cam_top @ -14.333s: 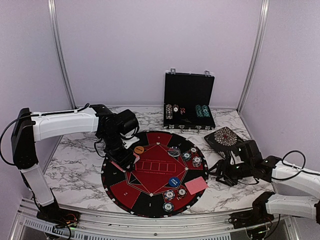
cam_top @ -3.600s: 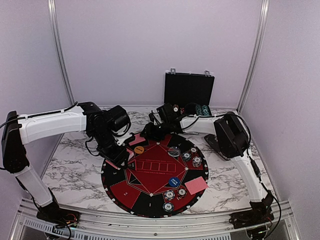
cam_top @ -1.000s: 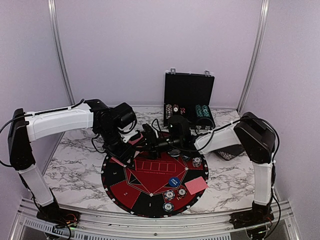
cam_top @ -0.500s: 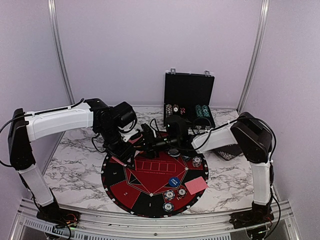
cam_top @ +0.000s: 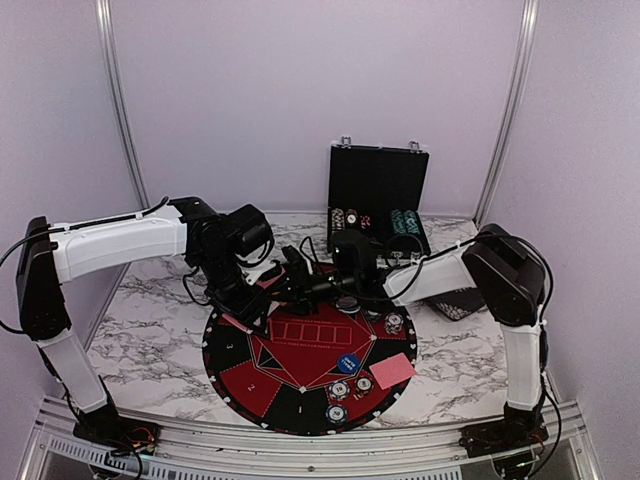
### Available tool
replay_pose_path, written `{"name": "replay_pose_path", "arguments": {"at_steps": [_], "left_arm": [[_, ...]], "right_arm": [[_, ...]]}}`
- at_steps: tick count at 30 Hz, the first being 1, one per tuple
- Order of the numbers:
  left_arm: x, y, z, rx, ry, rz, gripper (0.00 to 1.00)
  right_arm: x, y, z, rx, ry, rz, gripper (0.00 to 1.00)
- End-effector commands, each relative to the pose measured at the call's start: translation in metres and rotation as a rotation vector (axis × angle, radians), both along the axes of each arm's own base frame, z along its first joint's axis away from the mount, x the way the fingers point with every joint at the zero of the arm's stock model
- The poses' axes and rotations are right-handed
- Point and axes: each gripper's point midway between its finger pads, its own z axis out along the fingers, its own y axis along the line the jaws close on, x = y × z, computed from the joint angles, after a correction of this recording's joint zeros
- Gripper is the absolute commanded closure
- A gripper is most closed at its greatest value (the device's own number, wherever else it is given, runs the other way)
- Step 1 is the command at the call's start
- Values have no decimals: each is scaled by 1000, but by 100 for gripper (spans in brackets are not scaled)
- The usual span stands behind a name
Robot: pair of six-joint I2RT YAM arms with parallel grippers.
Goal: Distribute texas hold em gaming equipment
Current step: Distribute the poker card in the dealer area.
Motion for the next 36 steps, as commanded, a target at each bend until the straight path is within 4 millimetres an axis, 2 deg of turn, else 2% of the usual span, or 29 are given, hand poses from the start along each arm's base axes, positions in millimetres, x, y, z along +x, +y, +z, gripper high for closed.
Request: {"name": "replay_pose_path", "arguments": {"at_steps": [1, 25, 36], "left_arm": [[-1, -2, 7, -12, -10, -12, 50], [-2, 0, 5, -7, -5, -12, 50], [-3, 2, 3, -2, -2, -9, 50]], "right_arm": [[7, -7, -3, -37, 0, -36, 58], [13, -18, 13, -21, -27, -62, 60], [12, -23, 34, 7, -53, -66, 60]]}}
